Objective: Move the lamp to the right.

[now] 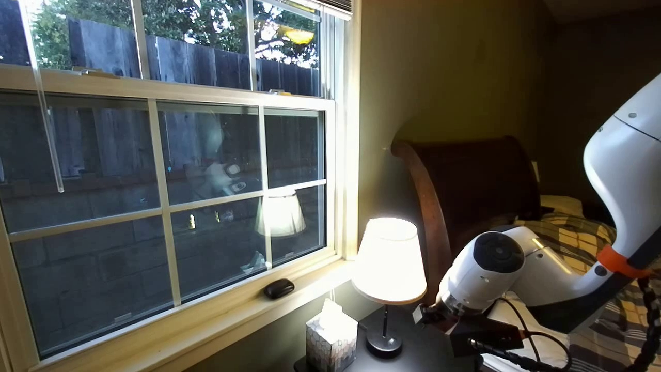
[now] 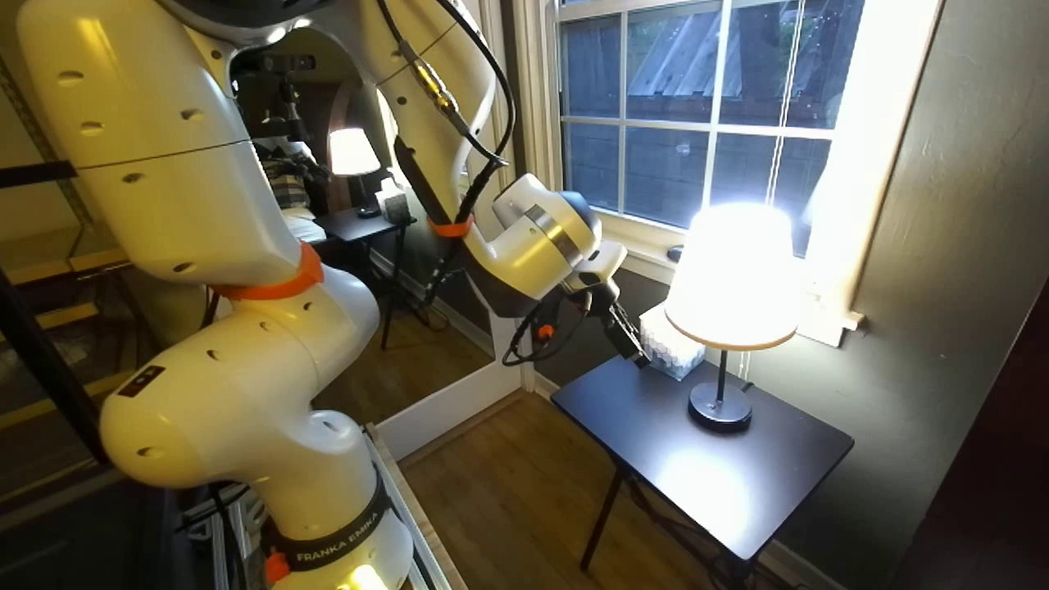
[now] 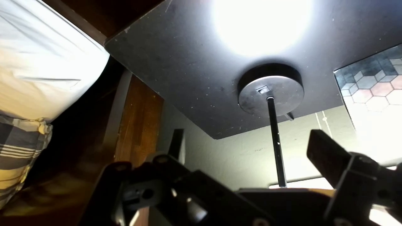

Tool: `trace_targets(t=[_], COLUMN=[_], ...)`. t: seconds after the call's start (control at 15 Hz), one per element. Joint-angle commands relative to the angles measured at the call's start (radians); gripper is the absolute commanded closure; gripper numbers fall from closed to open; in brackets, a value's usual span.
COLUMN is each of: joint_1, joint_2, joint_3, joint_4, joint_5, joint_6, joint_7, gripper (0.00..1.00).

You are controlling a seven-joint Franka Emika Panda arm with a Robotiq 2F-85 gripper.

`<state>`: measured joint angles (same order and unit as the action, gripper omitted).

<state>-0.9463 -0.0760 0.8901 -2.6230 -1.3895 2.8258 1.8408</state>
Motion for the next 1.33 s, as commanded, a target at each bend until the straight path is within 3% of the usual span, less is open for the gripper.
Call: trace_targets(t=[0.0, 0.27, 0.47, 0.93, 1.0, 1.07, 1.27], joint_1=[-0.001, -0.001, 0.005, 0.035, 0.226, 0.266, 0.502], joint_2=[0.006, 0.01, 0.01, 0.171, 0.205, 0.232, 0.316], joint_3=[0.0, 0.001, 0.023, 0.081, -0.099, -0.135, -0.359], joint_4=[0.003, 0.006, 0.039, 0.082, 0.084, 0.088, 0.128], joint_5=[-0.001, -0.003, -0.118, -0.349, -0.374, -0.398, -0.505], joint_6=[0.0, 0.0, -0.058, -0.38, -0.429, -0.457, -0.503], joint_7=[0.0, 0.0, 0.167, 0.425, 0.44, 0.449, 0.525], gripper=[0.0, 0.0, 0.0, 0.0, 0.0, 0.0, 0.0])
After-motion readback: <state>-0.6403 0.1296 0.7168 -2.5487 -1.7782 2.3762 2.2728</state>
